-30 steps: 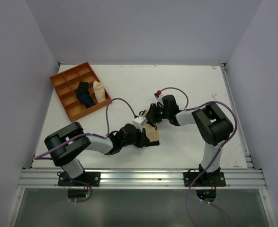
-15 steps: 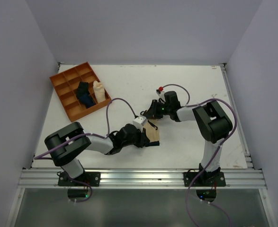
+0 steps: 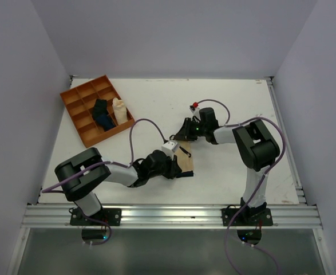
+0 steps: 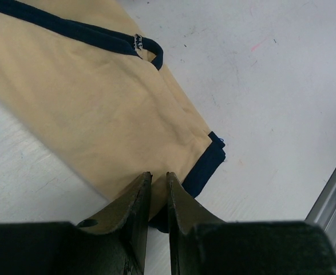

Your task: Roll the underwear

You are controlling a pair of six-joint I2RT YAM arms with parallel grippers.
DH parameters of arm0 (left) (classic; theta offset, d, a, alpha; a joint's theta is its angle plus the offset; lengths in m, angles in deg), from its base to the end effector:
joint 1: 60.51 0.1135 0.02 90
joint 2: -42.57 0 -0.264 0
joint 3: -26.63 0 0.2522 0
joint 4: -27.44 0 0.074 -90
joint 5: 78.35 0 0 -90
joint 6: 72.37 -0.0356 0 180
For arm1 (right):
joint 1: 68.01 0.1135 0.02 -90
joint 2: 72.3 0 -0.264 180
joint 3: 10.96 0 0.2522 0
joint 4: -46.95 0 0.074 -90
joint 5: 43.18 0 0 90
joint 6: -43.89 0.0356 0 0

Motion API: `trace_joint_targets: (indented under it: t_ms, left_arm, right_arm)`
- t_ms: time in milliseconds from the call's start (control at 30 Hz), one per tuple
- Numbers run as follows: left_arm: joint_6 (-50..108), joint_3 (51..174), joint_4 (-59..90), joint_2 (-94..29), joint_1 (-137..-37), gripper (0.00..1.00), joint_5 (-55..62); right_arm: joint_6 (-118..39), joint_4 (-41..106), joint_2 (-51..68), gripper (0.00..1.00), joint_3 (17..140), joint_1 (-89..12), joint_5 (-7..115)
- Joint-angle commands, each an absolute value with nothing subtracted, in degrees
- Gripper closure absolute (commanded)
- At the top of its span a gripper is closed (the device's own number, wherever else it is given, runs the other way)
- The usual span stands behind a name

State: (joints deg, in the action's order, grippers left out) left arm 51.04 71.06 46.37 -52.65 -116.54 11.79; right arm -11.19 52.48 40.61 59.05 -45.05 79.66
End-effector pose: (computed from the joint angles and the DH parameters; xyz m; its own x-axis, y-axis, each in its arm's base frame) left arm 0.1658 -0.2459 0.1231 -0.7022 0.0568 -0.7097 0.5289 0.7089 -0.4666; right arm 0.3517 0.1699 0.1219 -0.8730 0.1525 -0.4632 -0.2742 0.6320 0.7248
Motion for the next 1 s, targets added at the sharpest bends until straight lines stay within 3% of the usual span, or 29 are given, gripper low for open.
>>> trace_joint_targets:
  t_ms: [0,267,400,567,767,967]
  left_arm:
    - [49.62,71.59,41.81,-54.81,-117.11,0.79,13.5]
    - [50.41,72.55,39.97,-53.14,-117.11,0.77,14.46]
    - [52.17,75.01,34.0,-50.86,-117.11,0.63,18.14]
    - [53.22,76.16,28.11,-42.34,-117.11,0.49,21.75]
    - [52.43,75.99,22.65,-33.9,-116.07,0.48,23.43]
    - [54.54,72.04,24.05,-31.34,-109.31,0.47,12.37]
  right_arm:
    - [-11.92,52.53,42.4,0.78,60.54,-45.95,81.01]
    - [-13.23,49.63,40.83,0.78,61.15,-46.56,79.6]
    - [-15.69,40.86,35.03,0.75,63.61,-46.74,76.71]
    - [-16.66,31.89,23.71,0.57,62.49,-46.65,69.86]
    - [-14.03,25.73,11.92,0.47,50.46,-44.9,62.21]
    - [-7.36,22.82,1.72,0.39,41.41,-38.66,52.81]
